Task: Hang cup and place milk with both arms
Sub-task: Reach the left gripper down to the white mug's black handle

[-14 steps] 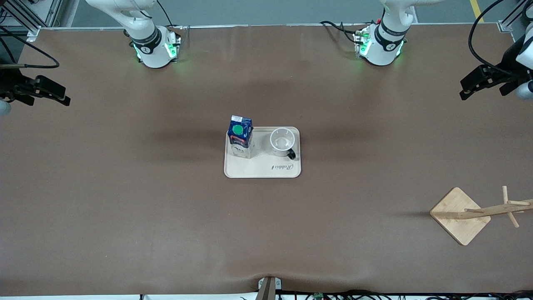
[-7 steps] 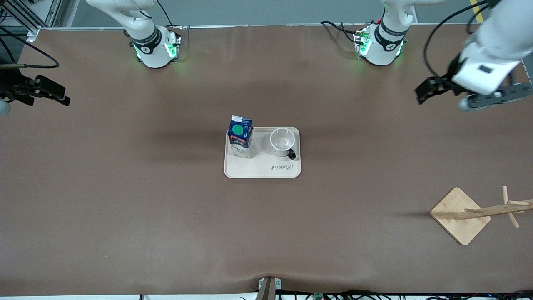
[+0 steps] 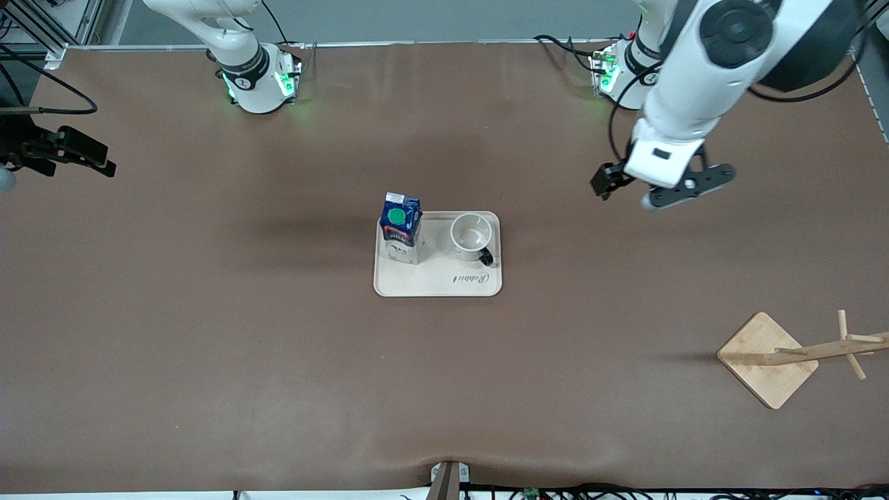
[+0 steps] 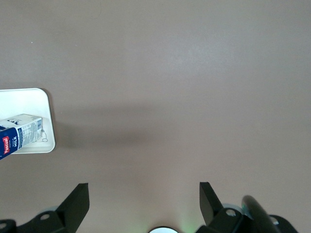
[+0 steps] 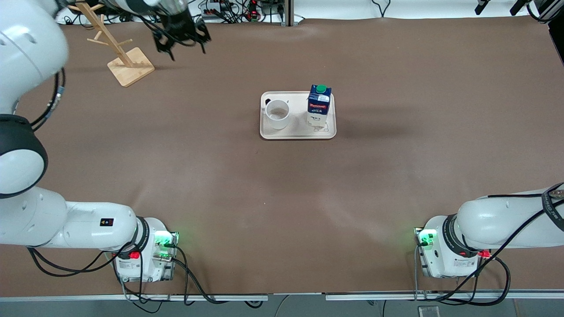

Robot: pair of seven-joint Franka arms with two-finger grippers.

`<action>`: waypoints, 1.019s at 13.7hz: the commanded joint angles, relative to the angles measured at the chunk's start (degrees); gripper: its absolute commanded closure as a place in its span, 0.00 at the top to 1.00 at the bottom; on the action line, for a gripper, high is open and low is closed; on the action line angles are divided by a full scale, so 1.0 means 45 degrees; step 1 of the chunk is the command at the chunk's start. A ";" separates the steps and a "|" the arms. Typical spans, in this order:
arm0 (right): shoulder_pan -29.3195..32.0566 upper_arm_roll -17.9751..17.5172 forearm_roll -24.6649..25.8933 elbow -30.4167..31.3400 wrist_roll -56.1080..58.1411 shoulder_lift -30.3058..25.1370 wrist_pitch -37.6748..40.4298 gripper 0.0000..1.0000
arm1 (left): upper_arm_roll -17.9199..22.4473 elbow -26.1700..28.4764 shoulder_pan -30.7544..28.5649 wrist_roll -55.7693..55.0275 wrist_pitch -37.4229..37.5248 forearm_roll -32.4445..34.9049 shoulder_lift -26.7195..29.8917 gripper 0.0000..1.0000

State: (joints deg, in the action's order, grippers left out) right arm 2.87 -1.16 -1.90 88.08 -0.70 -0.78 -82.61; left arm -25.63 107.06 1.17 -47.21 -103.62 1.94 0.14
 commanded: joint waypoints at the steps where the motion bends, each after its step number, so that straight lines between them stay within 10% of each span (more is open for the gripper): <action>1: 0.0204 -0.0171 -0.0203 -0.0355 -0.0019 0.0291 0.0097 1.00 | -0.1097 0.0640 -0.0104 -0.1707 -0.1363 -0.0060 -0.0653 1.00; 9: 0.0262 -0.0171 -0.0203 -0.0355 -0.0020 0.0427 0.0077 1.00 | -0.1667 0.1678 0.1398 -0.6650 -0.5233 0.0445 -0.2997 1.00; 14: 0.0281 -0.0171 -0.0203 -0.0355 0.0000 0.0486 0.0096 1.00 | -0.1667 0.1541 0.2239 -0.9428 -0.7263 0.1347 -0.4892 0.79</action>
State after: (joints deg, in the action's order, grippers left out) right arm 2.88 -1.18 -1.93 88.04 -0.71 0.66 -82.76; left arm -32.97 114.90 10.50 -86.16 -132.94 6.72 -18.69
